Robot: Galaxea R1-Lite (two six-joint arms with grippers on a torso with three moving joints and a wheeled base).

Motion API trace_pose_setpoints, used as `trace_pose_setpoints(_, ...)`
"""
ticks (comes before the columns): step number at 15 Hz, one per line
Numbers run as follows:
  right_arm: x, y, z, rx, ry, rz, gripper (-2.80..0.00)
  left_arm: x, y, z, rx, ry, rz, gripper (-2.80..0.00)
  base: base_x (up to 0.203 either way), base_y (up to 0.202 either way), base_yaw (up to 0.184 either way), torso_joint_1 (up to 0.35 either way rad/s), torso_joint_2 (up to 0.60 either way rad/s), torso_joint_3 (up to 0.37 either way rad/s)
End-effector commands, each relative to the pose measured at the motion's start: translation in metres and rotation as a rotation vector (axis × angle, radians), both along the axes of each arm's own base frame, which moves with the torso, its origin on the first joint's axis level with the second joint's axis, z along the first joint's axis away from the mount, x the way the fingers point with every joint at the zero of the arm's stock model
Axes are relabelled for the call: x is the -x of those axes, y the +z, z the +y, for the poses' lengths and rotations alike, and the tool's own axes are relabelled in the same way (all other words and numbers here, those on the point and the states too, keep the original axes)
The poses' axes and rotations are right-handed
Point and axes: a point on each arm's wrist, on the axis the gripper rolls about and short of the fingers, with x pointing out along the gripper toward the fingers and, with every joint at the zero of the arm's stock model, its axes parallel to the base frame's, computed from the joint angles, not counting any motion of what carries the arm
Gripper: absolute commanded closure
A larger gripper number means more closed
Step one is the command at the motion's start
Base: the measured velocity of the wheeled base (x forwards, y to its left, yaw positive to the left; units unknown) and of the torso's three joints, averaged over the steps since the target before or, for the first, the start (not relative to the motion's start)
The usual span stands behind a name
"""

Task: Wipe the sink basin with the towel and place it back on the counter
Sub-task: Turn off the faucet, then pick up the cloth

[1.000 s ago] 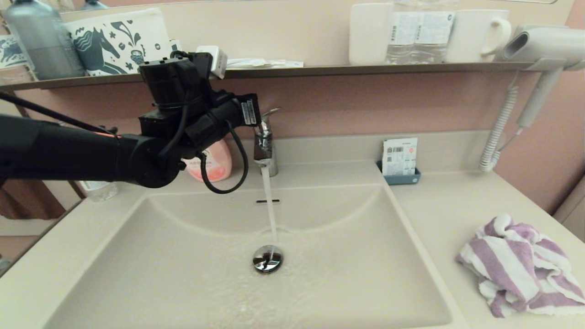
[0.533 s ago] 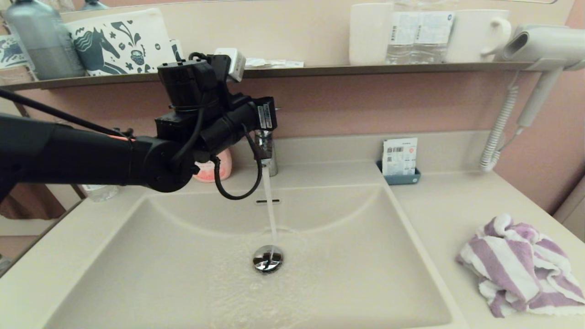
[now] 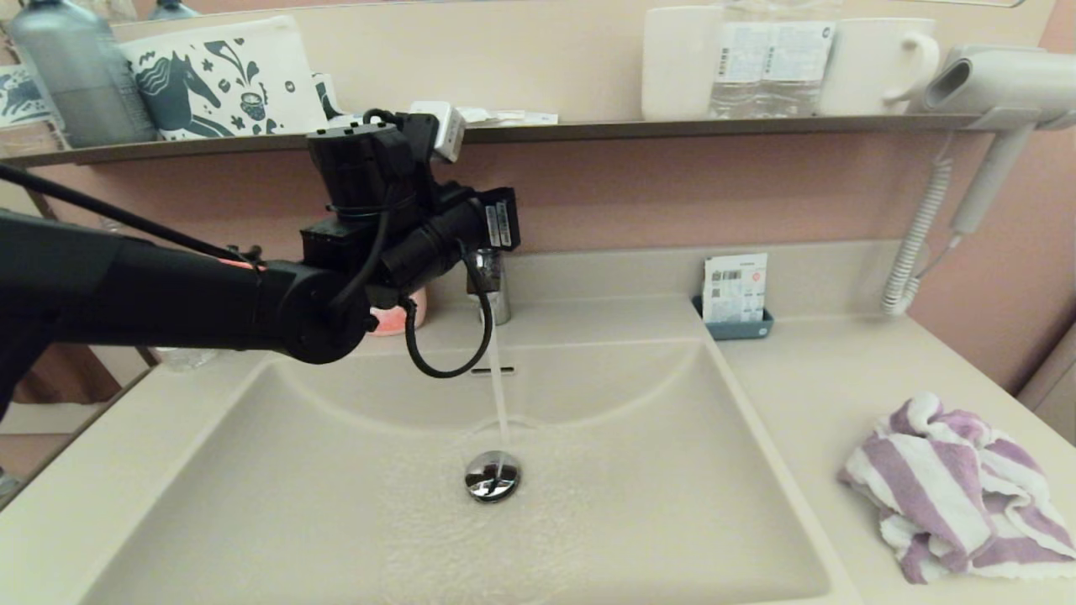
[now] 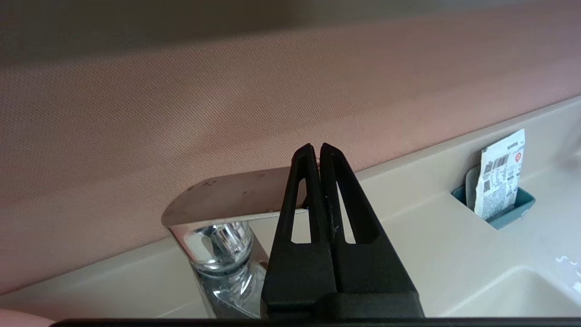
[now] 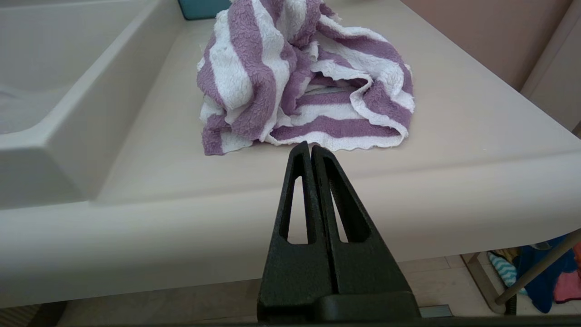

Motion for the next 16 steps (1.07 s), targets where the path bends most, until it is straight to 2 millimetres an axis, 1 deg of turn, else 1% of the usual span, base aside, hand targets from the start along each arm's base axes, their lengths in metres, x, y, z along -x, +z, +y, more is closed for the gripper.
trace_pose_setpoints(1,0.000,0.000,0.000,0.000,0.000,-0.001,0.00,0.003,-0.013,-0.003,-0.019,-0.010,0.039,0.00,0.000,0.000,0.000,0.000,0.00,0.000)
trace_pose_setpoints(2,0.000,0.000,0.000,0.000,0.000,-0.001,0.00,0.007,-0.018,-0.005,-0.027,-0.018,0.053,0.00,0.000,0.000,0.000,0.000,0.00,0.000)
trace_pose_setpoints(6,0.000,0.000,0.000,0.000,0.000,-0.001,0.00,0.013,-0.025,-0.004,-0.033,-0.023,0.064,0.00,0.000,0.000,0.000,0.000,0.00,0.000)
trace_pose_setpoints(8,0.000,0.000,0.000,0.000,0.000,-0.001,0.00,0.017,-0.018,-0.002,-0.026,-0.023,0.051,0.00,0.000,0.000,0.000,0.000,0.00,0.000)
trace_pose_setpoints(10,0.000,0.000,0.000,0.000,0.000,-0.001,0.00,0.026,-0.003,0.005,-0.008,-0.018,0.018,0.00,0.000,0.000,0.000,0.000,0.00,0.000)
trace_pose_setpoints(11,0.000,0.000,0.000,0.000,0.000,-0.001,0.00,0.036,0.006,0.010,0.000,-0.014,0.003,0.00,0.000,0.000,0.000,0.000,0.00,0.000)
trace_pose_setpoints(12,0.000,0.000,0.000,0.000,0.000,-0.001,0.00,0.048,0.009,0.017,0.001,-0.009,0.003,0.00,0.000,0.000,0.000,0.000,0.00,0.000)
trace_pose_setpoints(14,0.000,0.000,0.000,0.000,0.000,-0.001,0.00,0.074,0.010,0.034,-0.004,0.006,0.013,0.00,0.000,0.000,0.000,0.000,0.00,0.000)
trace_pose_setpoints(16,0.000,0.000,0.000,0.000,0.000,-0.001,0.00,0.109,0.006,0.057,-0.009,0.024,0.028,0.00,0.000,0.000,0.000,0.000,0.00,0.000)
